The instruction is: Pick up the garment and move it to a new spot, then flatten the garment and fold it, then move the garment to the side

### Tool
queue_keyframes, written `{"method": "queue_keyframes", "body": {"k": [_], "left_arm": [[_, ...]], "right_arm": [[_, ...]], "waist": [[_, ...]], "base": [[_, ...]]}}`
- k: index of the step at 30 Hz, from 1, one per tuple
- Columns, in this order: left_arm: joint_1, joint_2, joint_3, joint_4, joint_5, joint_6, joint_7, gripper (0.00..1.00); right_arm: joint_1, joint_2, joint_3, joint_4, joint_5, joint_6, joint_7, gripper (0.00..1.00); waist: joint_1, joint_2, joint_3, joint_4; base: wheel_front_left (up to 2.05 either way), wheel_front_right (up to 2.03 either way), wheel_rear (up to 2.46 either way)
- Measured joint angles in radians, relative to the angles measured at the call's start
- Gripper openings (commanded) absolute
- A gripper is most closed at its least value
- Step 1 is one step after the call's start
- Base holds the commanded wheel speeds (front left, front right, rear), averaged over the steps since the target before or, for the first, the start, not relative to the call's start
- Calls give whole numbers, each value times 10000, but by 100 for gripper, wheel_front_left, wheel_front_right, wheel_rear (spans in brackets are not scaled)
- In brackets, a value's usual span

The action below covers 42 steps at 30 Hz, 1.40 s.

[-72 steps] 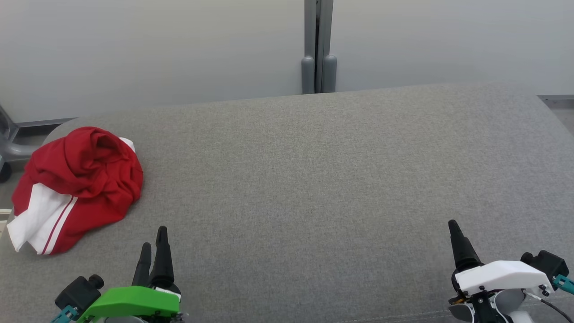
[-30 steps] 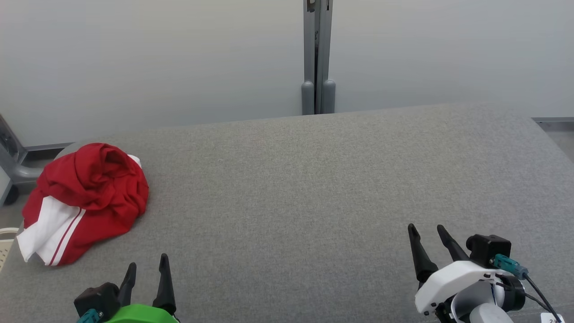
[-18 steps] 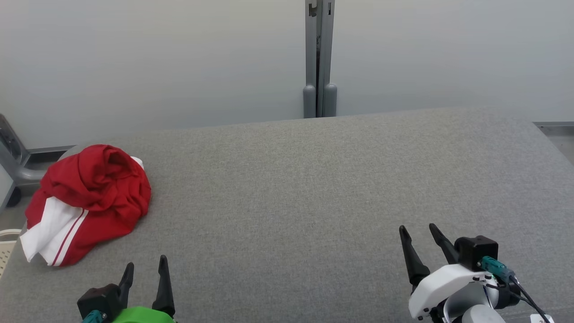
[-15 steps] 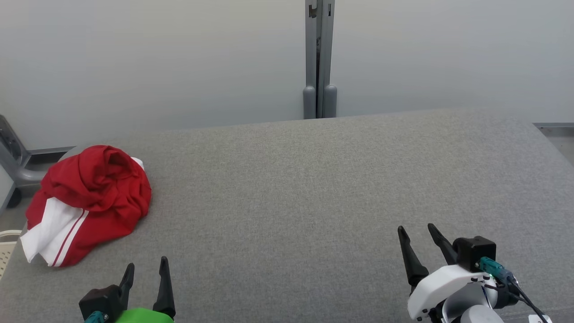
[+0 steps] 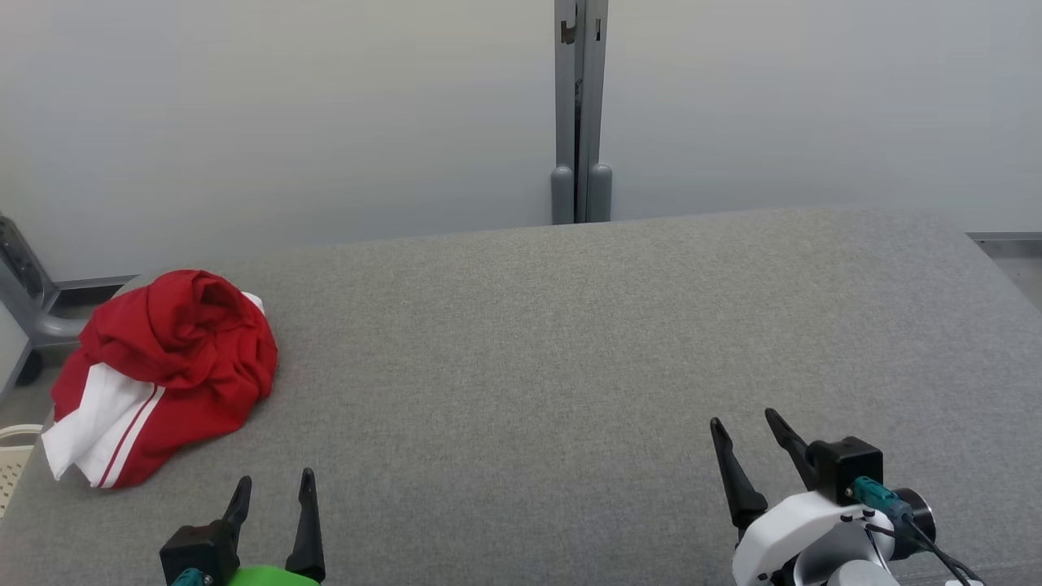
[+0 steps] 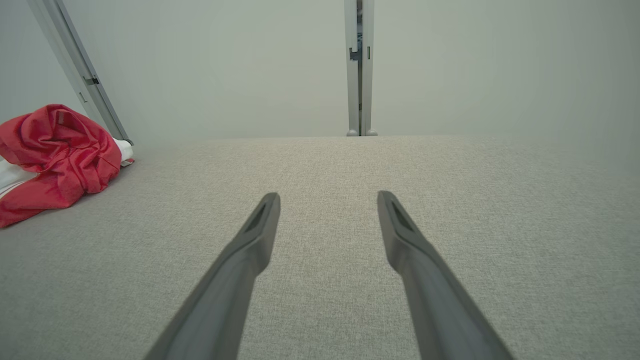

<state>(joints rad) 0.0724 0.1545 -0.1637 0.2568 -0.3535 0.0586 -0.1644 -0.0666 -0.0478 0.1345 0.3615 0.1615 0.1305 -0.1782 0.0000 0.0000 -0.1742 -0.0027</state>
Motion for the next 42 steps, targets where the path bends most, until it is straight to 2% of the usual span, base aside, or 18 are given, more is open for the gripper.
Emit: {"method": "queue_keyframes", "body": {"k": [23, 30, 42], "left_arm": [[41, 44, -90, -194, -207, 121, 301, 100], [40, 270, -90, -267, -230, 132, 439, 100], [26, 725, -13, -556, -270, 205, 836, 100]], "right_arm": [[-9, -6, -36, 132, 186, 2, -169, 100], [4, -10, 54, 196, 353, 2, -265, 100], [-2, -8, 370, 489, 842, 2, -585, 100]], "waist": [[0, 0, 91, 209], [0, 0, 62, 801], [0, 0, 22, 2384]], "base": [[0, 0, 0], [0, 0, 0], [0, 0, 0]]}}
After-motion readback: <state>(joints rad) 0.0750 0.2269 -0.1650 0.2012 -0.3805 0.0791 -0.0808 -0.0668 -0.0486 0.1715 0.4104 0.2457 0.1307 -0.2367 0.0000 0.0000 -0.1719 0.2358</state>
